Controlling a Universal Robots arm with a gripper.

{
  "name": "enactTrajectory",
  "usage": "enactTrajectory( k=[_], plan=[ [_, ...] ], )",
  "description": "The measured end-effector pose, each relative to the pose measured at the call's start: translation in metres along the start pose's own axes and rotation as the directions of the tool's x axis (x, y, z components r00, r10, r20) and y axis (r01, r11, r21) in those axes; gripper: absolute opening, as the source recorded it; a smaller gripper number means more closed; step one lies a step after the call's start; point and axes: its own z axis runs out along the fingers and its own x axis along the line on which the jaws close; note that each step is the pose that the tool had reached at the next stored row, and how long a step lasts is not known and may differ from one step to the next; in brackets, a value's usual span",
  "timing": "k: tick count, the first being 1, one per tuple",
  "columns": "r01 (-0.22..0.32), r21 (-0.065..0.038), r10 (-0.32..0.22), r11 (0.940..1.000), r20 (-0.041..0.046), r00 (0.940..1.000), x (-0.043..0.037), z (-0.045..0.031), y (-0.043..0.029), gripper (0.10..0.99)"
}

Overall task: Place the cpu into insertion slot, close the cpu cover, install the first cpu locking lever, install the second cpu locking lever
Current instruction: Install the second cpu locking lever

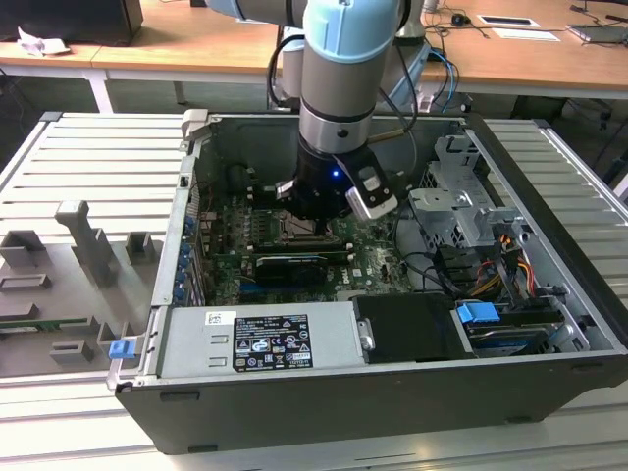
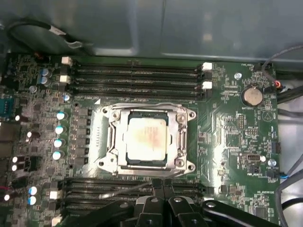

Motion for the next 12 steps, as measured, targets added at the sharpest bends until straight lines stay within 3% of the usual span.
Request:
enactTrajectory(
  k=[5,9,12],
  plan=[
    [0.01,-0.002,-0.01,0.9999,-0.001,0.9999,0.0158,0.001,-0.0009,0.106],
    [0.018,-0.009,-0.018,0.9998,-0.0011,0.9998,0.0301,0.0082,-0.0013,0.106],
    [0.021,-0.014,-0.021,0.9997,-0.0013,0.9998,0.0351,0.0118,-0.0016,0.106]
  ],
)
